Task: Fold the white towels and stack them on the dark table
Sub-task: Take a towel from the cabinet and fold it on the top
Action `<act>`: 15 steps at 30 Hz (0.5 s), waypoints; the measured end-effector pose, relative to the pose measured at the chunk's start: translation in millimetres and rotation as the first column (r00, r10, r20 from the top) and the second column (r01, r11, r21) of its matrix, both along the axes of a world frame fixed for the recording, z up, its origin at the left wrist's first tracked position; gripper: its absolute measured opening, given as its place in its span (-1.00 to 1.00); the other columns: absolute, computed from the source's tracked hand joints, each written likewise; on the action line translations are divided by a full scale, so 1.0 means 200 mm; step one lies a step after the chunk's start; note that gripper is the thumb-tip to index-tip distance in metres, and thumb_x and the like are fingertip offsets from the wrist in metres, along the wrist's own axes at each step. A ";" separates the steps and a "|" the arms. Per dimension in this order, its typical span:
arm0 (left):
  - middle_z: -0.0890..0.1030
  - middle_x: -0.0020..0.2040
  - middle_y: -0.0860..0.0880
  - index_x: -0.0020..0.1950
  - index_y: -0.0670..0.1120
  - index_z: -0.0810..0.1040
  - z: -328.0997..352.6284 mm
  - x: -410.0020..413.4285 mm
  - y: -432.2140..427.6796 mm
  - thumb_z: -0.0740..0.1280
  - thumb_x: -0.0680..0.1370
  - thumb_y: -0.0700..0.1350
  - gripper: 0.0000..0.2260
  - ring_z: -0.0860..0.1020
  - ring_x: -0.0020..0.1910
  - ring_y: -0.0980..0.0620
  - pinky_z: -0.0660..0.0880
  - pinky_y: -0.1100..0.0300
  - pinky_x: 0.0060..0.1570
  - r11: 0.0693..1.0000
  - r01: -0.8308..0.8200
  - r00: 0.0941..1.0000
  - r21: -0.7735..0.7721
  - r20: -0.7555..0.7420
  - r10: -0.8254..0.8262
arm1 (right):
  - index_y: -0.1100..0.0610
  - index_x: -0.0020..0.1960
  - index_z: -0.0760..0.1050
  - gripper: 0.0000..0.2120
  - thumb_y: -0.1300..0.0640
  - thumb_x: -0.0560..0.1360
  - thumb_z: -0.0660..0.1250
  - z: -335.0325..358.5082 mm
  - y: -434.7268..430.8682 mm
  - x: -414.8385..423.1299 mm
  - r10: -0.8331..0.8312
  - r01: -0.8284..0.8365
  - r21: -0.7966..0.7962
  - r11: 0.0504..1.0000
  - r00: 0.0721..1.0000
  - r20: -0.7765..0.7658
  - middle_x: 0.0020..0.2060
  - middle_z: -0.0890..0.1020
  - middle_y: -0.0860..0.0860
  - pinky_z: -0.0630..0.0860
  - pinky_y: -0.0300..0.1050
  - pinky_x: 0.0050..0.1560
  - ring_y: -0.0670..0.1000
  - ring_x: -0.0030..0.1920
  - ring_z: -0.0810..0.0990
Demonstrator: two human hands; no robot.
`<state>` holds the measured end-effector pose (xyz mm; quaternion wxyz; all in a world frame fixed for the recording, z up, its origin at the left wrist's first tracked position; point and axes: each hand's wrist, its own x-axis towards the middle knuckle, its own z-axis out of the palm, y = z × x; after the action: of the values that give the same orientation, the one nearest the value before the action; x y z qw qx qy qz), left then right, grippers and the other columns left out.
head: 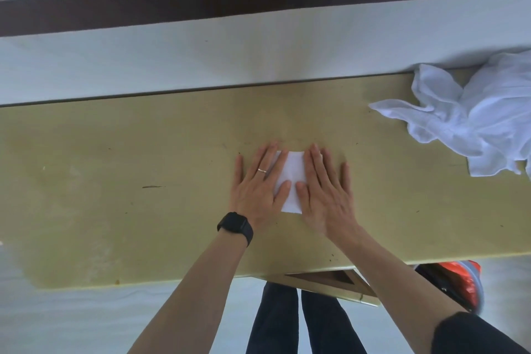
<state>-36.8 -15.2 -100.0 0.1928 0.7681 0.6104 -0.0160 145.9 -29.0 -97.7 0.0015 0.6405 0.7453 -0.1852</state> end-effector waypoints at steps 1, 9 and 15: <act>-0.15 0.62 0.14 0.63 0.08 -0.04 0.00 0.00 0.00 -0.04 0.66 0.20 -0.44 -0.23 0.57 0.16 -0.22 -0.16 0.53 1.000 -0.003 1.000 -0.005 -0.006 0.003 | 0.10 0.62 -0.17 -0.40 -0.12 0.67 -0.14 0.00 0.00 0.00 -0.005 0.005 -0.005 1.000 1.000 -0.001 0.61 -0.13 -0.06 -0.13 0.19 0.56 -0.03 0.60 -0.17; 0.37 0.46 -0.04 0.52 -0.10 0.32 0.08 0.03 -0.11 0.09 0.60 0.14 -0.45 0.35 0.38 -0.08 0.32 -0.11 0.31 0.989 -0.119 0.991 0.090 -0.058 0.125 | -0.06 0.62 -0.15 -0.33 -0.22 0.63 0.05 0.06 0.01 0.02 -0.153 0.153 -0.019 0.988 0.988 -0.024 0.62 -0.08 0.02 -0.09 0.21 0.55 0.04 0.60 -0.13; 0.60 0.04 -0.07 0.10 -0.09 0.50 0.28 0.09 -0.20 0.16 0.59 0.20 -0.63 0.53 0.03 -0.13 0.43 0.00 -0.01 0.901 -0.434 0.900 -0.007 -0.041 0.433 | 0.04 0.50 0.17 -0.34 -0.22 0.53 0.27 0.24 -0.10 0.02 -0.579 0.560 -0.163 0.813 0.807 -0.116 0.42 0.31 0.03 0.26 0.07 0.36 0.10 0.39 0.26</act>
<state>-18.6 -54.5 -43.5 0.1858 0.6110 0.7695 0.0076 149.5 -49.3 -50.3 -0.0751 0.8163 0.5037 -0.2725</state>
